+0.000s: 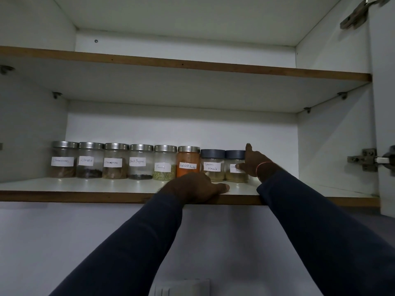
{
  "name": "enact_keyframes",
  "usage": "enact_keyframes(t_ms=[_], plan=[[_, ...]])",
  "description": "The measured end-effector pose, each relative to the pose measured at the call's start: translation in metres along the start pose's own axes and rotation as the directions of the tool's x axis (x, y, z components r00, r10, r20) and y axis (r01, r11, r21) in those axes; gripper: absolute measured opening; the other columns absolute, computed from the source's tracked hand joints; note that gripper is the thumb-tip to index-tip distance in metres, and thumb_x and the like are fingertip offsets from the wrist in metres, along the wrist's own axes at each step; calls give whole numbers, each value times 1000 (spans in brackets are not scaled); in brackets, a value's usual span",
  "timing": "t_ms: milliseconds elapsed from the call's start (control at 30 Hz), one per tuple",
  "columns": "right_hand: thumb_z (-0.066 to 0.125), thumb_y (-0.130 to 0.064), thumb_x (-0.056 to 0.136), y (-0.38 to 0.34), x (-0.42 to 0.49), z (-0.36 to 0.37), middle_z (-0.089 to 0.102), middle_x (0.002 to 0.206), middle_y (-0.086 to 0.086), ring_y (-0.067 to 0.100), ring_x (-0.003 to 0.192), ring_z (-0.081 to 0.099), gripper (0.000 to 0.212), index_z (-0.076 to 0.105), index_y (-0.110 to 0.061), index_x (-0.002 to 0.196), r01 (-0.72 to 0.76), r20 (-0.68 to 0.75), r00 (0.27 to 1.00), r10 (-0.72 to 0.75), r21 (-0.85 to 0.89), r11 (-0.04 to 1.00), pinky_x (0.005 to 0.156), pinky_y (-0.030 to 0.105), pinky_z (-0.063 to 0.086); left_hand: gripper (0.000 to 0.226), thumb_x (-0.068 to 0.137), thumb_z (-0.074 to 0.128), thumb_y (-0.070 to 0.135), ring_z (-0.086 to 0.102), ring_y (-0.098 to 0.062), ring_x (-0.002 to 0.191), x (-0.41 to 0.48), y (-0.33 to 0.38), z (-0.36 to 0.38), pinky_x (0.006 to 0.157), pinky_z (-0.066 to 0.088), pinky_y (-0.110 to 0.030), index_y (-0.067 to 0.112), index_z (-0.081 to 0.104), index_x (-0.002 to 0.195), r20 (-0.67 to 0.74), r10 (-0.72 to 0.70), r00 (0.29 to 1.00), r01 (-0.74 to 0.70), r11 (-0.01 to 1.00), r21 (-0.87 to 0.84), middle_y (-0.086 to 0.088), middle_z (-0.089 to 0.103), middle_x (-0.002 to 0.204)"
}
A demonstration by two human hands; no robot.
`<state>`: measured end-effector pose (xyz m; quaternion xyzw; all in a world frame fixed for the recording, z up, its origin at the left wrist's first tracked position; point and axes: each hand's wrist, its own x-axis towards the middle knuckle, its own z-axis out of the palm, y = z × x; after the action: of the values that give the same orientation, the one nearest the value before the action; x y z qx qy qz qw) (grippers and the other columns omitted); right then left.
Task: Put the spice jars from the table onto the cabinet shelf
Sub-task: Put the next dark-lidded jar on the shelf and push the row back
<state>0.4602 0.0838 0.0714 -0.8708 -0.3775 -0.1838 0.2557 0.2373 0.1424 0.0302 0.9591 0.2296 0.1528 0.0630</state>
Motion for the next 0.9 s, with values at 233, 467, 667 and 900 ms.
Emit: enact_keyframes(t_ms=[233, 467, 667, 900], plan=[[53, -32, 93, -12, -19, -12, 61, 121, 19, 37, 107, 59, 46, 40, -10, 132, 46, -216, 976, -21, 111, 993, 91, 43, 50, 47, 85, 49, 53, 60, -20, 77, -13, -5, 10, 66, 51, -31, 10, 66, 77, -489, 117, 865, -102, 993, 58, -4, 62, 76], [45, -28, 96, -54, -100, -1, 70, 100, 15, 33, 92, 63, 28, 67, -11, 90, 382, -264, 894, -362, 27, 924, 74, 34, 46, 32, 86, 45, 31, 59, -33, 70, -23, -2, 12, 57, 39, -31, 10, 63, 70, -735, 219, 642, -43, 967, 251, -17, 64, 79], [33, -33, 99, -57, -188, 17, 70, 98, 14, 35, 90, 64, 41, 67, -10, 95, 394, -280, 882, -380, -6, 919, 81, 40, 49, 35, 90, 45, 25, 63, -30, 59, -58, -1, 37, 55, 42, -28, 10, 65, 67, -706, 260, 658, -117, 962, 245, -10, 65, 64], [60, -28, 91, -26, -343, 126, 53, 141, 10, 25, 134, 44, 42, 57, -13, 130, 417, -75, 907, -415, 313, 854, 113, 38, 33, 46, 88, 44, 26, 64, -25, 106, -202, -36, 178, 93, 45, -30, 10, 56, 130, -524, 97, 846, -232, 952, -199, -9, 68, 119]])
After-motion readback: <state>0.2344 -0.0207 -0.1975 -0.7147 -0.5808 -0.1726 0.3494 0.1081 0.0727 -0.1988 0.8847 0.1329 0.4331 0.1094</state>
